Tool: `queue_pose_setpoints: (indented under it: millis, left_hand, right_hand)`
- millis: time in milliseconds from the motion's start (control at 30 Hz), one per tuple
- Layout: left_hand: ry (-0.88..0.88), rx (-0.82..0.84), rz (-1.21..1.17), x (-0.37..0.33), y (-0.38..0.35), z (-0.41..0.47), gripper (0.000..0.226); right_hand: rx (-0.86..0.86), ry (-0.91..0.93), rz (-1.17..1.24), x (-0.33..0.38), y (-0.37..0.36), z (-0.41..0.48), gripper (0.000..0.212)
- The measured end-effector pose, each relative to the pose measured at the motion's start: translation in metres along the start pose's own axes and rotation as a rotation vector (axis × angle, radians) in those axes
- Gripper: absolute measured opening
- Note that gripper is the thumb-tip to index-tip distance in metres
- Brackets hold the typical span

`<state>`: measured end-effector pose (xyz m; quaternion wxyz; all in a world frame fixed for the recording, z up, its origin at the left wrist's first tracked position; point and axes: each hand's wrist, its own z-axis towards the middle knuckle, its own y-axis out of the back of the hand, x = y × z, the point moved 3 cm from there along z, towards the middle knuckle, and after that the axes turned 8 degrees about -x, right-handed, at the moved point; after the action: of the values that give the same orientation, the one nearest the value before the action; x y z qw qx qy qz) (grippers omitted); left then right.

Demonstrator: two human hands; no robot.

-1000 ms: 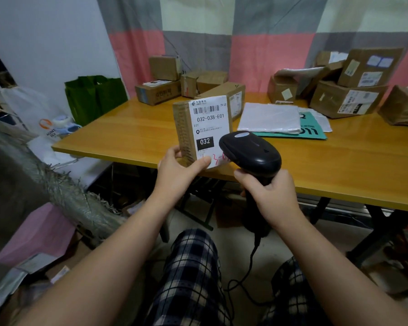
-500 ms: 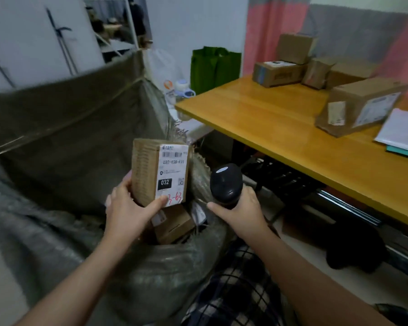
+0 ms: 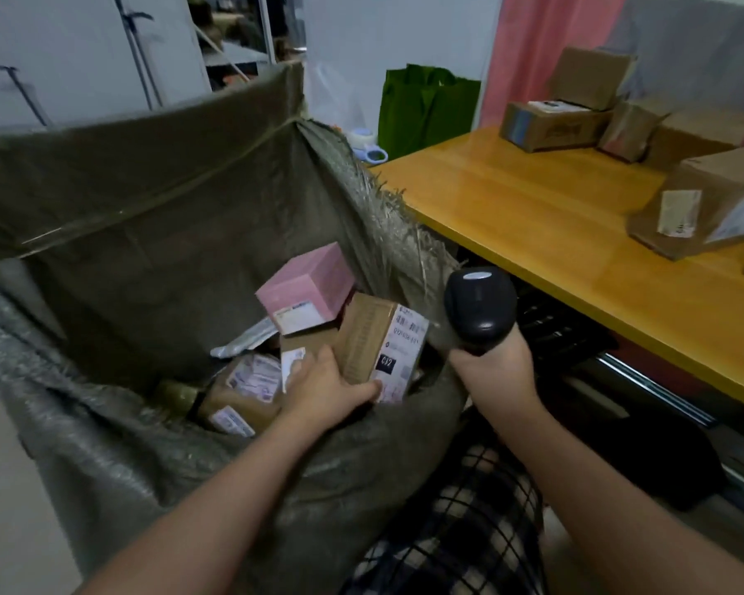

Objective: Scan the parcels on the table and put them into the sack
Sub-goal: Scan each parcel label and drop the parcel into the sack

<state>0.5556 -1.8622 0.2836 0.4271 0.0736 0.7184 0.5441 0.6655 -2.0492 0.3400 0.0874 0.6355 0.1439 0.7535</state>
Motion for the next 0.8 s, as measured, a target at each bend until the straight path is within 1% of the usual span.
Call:
queue_pose_setpoints:
  millis: [100, 167, 267, 333, 400, 467, 533, 633, 733, 800]
  left_hand:
    - [-0.039, -0.102, 0.194, 0.017, 0.021, 0.001, 0.095]
    - [-0.052, -0.126, 0.339, 0.026, 0.03, 0.002, 0.094]
    - [-0.088, -0.155, 0.531, 0.033, 0.035, 0.002, 0.094]
    - [-0.085, -0.141, 0.558, 0.032, 0.036, 0.004, 0.097]
    - [-0.081, -0.092, 0.544, 0.026, 0.037, 0.006, 0.101]
    - [-0.111, -0.085, 0.51, 0.014, 0.039, 0.007, 0.097]
    - [-0.186, -0.153, 0.438, -0.001, 0.042, 0.006, 0.084]
    - [-0.335, -0.264, 0.268, -0.031, 0.045, 0.004, 0.062]
    - [-0.494, -0.282, 0.096, -0.074, 0.045, 0.004, 0.049]
    - [-0.57, -0.274, 0.018, -0.108, 0.04, 0.003, 0.043]
  right_hand:
    - [-0.057, 0.003, 0.015, 0.005, 0.028, 0.011, 0.052]
    - [-0.064, 0.021, -0.031, 0.002, 0.043, 0.012, 0.049]
    - [-0.006, 0.061, -0.076, 0.0, 0.044, -0.001, 0.055]
    - [0.068, 0.115, -0.075, -0.002, 0.035, -0.013, 0.061]
    - [0.113, 0.143, -0.091, -0.004, 0.028, -0.021, 0.062]
    - [0.115, 0.127, -0.127, -0.007, 0.025, -0.021, 0.061]
    - [0.111, 0.099, -0.149, -0.01, 0.024, -0.018, 0.058]
    - [0.108, 0.074, -0.121, -0.01, 0.028, -0.011, 0.057]
    - [0.039, 0.09, -0.071, -0.003, 0.047, 0.003, 0.056]
    - [-0.022, 0.096, -0.022, 0.003, 0.07, 0.016, 0.045]
